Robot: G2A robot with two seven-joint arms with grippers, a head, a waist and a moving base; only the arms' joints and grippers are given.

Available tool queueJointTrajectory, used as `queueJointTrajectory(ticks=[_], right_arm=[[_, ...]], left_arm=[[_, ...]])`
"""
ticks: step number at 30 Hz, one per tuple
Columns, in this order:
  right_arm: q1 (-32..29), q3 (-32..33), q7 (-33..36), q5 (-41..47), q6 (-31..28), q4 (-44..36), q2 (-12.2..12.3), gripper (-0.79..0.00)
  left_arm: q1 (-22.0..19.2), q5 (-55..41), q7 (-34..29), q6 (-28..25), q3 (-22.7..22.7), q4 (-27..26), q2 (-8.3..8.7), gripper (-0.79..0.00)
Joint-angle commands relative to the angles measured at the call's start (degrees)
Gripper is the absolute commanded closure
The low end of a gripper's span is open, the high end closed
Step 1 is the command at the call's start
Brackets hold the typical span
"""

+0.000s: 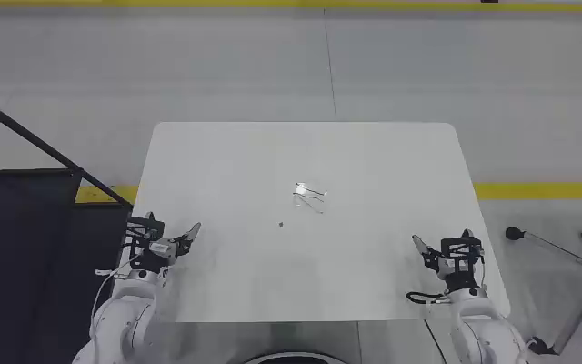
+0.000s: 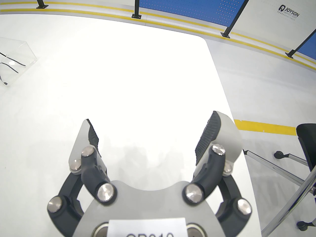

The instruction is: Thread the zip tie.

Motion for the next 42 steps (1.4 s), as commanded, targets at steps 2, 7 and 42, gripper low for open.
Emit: queueJointTrajectory(ticks=[2, 7, 42], right_arm=[[0.0, 0.0, 0.0, 0.0, 0.0, 0.0, 0.0, -0.784], [0.0, 0.0, 0.0, 0.0, 0.0, 0.0, 0.0, -0.785], [0.0, 0.0, 0.0, 0.0, 0.0, 0.0, 0.0, -0.785]], left_arm=[[0.0, 0.0, 0.0, 0.0, 0.0, 0.0, 0.0, -0.784], [-0.2, -0.5, 0.2, -0.3, 0.1, -0.2, -0.07, -0.785], [-19.1, -34.8, -25.3, -14.1, 2.3, 2.6, -0.48, -0.785]])
